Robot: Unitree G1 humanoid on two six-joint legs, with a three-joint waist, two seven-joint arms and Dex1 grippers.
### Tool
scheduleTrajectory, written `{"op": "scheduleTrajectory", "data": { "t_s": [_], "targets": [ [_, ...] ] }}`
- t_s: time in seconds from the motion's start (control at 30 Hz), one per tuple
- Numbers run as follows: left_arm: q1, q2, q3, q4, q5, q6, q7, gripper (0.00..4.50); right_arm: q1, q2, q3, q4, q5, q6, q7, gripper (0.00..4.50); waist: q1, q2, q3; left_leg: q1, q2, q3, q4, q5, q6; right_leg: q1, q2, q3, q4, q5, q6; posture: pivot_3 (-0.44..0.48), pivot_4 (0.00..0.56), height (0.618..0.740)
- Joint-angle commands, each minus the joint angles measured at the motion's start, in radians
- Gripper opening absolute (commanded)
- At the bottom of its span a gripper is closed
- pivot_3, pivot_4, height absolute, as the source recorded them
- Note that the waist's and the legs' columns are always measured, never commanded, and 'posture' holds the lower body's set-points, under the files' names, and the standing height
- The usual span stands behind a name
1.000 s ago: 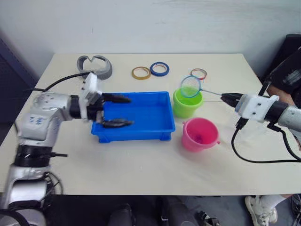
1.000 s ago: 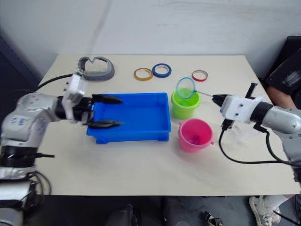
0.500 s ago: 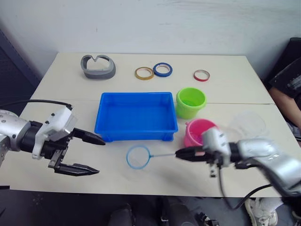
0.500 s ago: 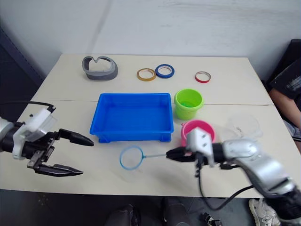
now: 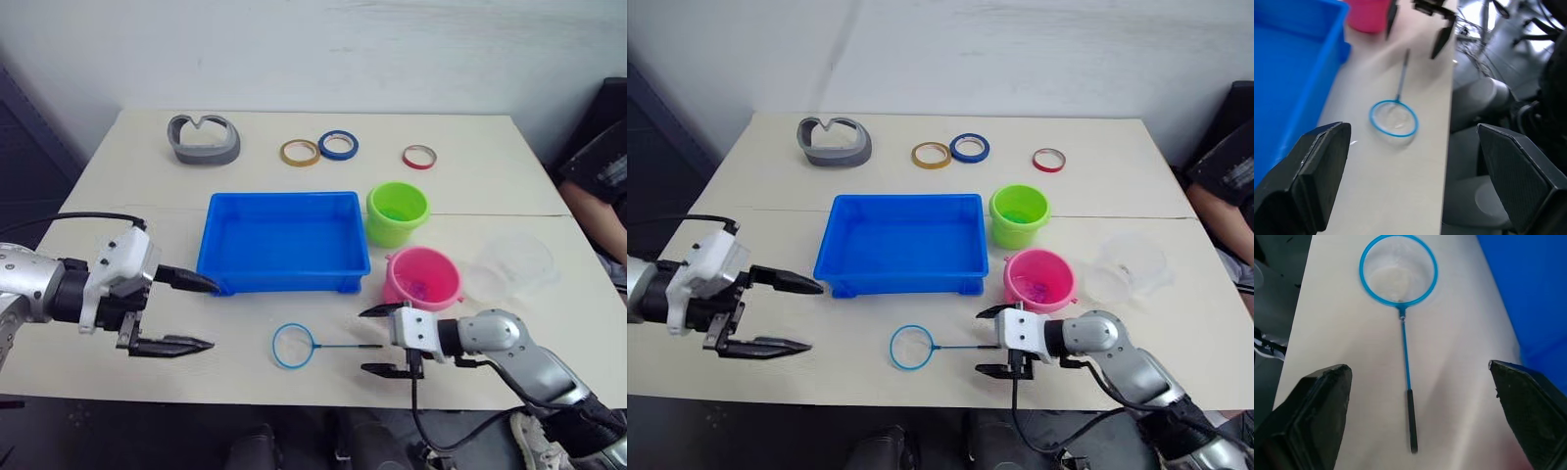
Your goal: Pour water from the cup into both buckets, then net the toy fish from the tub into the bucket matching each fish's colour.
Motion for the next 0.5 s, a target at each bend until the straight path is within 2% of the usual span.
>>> {"op": "scheduleTrajectory", "data": {
  "t_s": [0.03, 0.13, 0.27, 0.37, 0.5],
  "targets": [
    [-0.072, -0.029, 0.018, 0.046, -0.076, 0.049, 0.029, 4.50, 0.062, -0.116, -0.341, -0.195, 0.284, 0.214, 0.026, 4.46, 0.011, 0.001, 0.000, 0.000, 0.000, 0.000, 0.000, 0.000, 0.000, 0.000, 0.000, 0.000, 0.000, 0.000, 0.000, 0.000, 0.150, 0.740],
    [-0.125, -0.053, 0.003, 0.101, -0.078, 0.063, 0.054, 4.50, 0.125, -0.170, -0.589, -0.200, 0.398, 0.341, 0.023, 4.46, 0.017, -0.002, -0.001, 0.002, 0.000, -0.001, -0.001, -0.001, 0.000, 0.003, 0.000, -0.001, -0.002, 0.000, 0.000, 0.000, 0.150, 0.740],
    [-0.181, -0.075, -0.051, 0.161, -0.030, 0.021, 0.060, 4.50, 0.208, -0.224, -0.895, -0.102, 0.410, 0.452, 0.055, 4.46, 0.021, -0.002, -0.001, 0.007, 0.000, -0.002, -0.004, -0.001, 0.000, 0.010, 0.000, -0.002, -0.006, 0.000, 0.000, 0.000, 0.150, 0.740],
    [-0.222, -0.095, -0.090, 0.196, -0.005, -0.011, 0.054, 4.50, 0.287, -0.222, -0.995, -0.074, 0.374, 0.456, 0.085, 4.46, 0.023, -0.002, -0.001, 0.009, 0.000, -0.002, -0.006, -0.002, 0.001, 0.013, 0.000, -0.002, -0.008, 0.000, 0.000, 0.000, 0.150, 0.740],
    [-0.258, -0.108, -0.119, 0.224, 0.006, -0.033, 0.031, 4.50, 0.350, -0.199, -1.029, -0.081, 0.350, 0.449, 0.084, 4.46, 0.019, -0.003, -0.001, 0.011, 0.000, 0.000, -0.008, -0.001, 0.000, 0.013, 0.000, 0.000, -0.008, 0.000, 0.000, 0.000, 0.150, 0.740]
  ]
}}
